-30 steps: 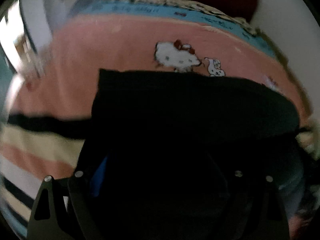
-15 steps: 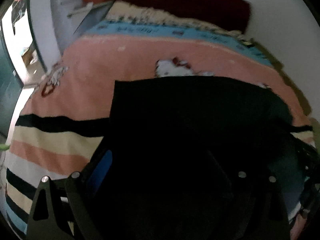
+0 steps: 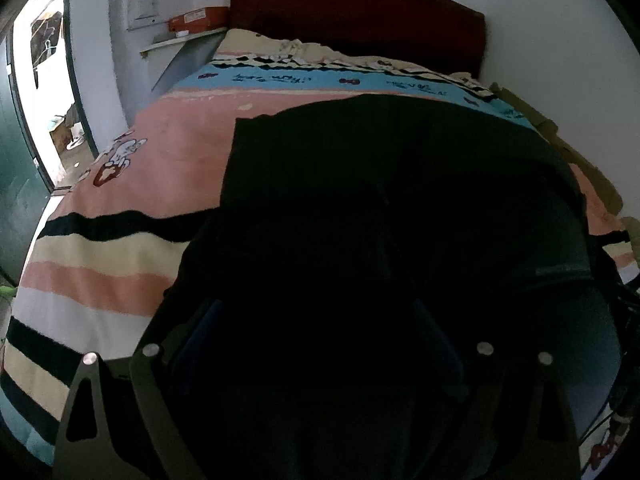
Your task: Fold large clothes
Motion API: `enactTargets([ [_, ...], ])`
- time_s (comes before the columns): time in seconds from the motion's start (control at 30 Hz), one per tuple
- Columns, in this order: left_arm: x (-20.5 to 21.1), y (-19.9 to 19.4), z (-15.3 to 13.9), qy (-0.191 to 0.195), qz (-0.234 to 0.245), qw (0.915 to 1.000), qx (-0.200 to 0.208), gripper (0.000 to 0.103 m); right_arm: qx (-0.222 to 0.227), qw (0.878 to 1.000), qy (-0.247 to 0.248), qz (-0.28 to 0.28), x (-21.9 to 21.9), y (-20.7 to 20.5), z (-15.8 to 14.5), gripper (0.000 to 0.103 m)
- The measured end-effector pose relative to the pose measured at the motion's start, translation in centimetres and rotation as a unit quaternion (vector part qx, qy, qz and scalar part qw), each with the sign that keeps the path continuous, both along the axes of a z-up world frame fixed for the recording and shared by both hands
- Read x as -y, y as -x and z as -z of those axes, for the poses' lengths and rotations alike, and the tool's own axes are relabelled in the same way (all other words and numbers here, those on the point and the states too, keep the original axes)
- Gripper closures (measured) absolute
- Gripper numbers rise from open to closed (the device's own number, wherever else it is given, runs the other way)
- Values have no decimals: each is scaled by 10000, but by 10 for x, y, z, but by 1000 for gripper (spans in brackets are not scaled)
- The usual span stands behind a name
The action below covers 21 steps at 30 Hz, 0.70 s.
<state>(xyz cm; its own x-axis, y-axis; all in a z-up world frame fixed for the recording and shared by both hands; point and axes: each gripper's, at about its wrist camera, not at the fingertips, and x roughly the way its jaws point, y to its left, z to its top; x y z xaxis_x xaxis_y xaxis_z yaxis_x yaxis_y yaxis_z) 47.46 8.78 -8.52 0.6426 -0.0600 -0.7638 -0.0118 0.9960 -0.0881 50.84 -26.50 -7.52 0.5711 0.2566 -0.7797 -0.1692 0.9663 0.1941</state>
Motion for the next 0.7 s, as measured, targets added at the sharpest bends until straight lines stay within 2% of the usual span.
enactTargets([
  [0.13,2,16,-13,-178,-86,9997,133,9,-114,9999,-86,89,5,0,-8,15],
  [0.2,4,30,-19,-393,-115,9985,351,9,57,9999,-68,107,9,11,-22,15],
  [0.3,6,44,-19,-512,-149,9973,514,9,257,9996,-3,121,17,25,-31,15],
  [0.4,5,49,-13,-615,-177,9962,588,8,200,9996,115,146,24,30,-23,15],
  [0.5,1,51,-7,-531,-192,9965,610,8,116,9996,-72,234,34,28,-11,15],
  [0.6,-3,51,-2,-477,-199,9966,644,8,136,9998,7,177,33,28,-3,14],
  [0.7,-3,53,2,-485,-207,9961,702,8,138,9996,-121,205,35,25,4,13],
])
